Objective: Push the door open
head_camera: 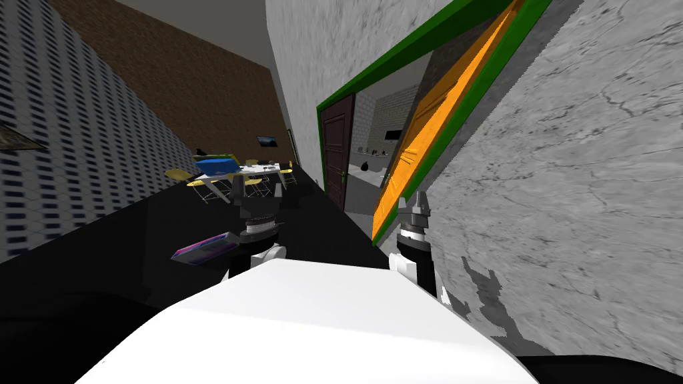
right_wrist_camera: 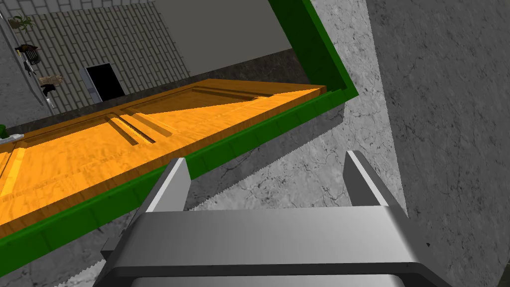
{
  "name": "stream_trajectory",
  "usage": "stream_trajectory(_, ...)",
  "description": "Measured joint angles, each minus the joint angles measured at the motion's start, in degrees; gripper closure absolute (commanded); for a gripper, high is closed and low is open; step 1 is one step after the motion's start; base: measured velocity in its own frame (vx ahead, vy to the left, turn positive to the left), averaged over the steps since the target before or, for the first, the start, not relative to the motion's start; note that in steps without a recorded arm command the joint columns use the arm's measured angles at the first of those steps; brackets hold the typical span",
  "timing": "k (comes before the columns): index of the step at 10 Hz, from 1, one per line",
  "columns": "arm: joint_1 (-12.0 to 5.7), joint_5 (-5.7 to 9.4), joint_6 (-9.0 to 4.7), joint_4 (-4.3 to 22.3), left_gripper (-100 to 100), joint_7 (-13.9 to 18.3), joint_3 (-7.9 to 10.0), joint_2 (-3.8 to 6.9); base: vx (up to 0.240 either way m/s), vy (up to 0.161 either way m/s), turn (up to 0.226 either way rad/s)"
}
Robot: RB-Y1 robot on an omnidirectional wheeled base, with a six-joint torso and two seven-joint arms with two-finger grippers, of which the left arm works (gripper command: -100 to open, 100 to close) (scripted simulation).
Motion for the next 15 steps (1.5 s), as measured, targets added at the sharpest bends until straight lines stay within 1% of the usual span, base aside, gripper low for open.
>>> stream_trajectory(2, -0.94, -0.29, 0.02, 1.8, -100, 0.3, -0.59, 0.57, 0.136, 0.088, -0.022)
stream_trajectory(3, -1.80, -0.34, 0.36, 2.8, -100, 0.5, -0.62, 0.92, 0.111, 0.082, -0.035)
stream_trajectory(4, -2.30, -0.60, 0.51, 3.7, -100, 0.5, -1.09, 1.07, 0.124, 0.053, -0.028)
stream_trajectory(5, -3.29, -0.77, 0.84, 4.8, -100, 0.6, -1.33, 1.34, 0.127, 0.047, -0.018)
stream_trajectory(8, -4.94, -1.27, 0.97, 7.9, -100, 1.0, -2.26, 1.98, 0.117, 0.048, -0.028)
stream_trajectory(10, -6.41, -1.72, 1.24, 10.3, -100, 1.2, -3.05, 2.30, 0.101, 0.044, -0.027)
stream_trajectory(11, -7.29, -1.77, 1.43, 11.3, -100, 1.4, -3.09, 2.55, 0.096, 0.028, -0.017)
stream_trajectory(12, -7.41, -1.84, 1.30, 12.1, -100, 1.7, -3.31, 2.83, 0.085, 0.031, -0.016)
stream_trajectory(13, -7.92, -2.14, 1.10, 13.3, -100, 1.7, -3.84, 2.77, 0.123, 0.063, -0.039)
stream_trajectory(14, -8.54, -2.40, 1.02, 14.6, -100, 1.8, -4.34, 2.97, 0.134, 0.071, -0.043)
stream_trajectory(15, -9.49, -2.45, 0.94, 16.3, -100, 2.1, -4.41, 3.33, 0.154, 0.074, -0.037)
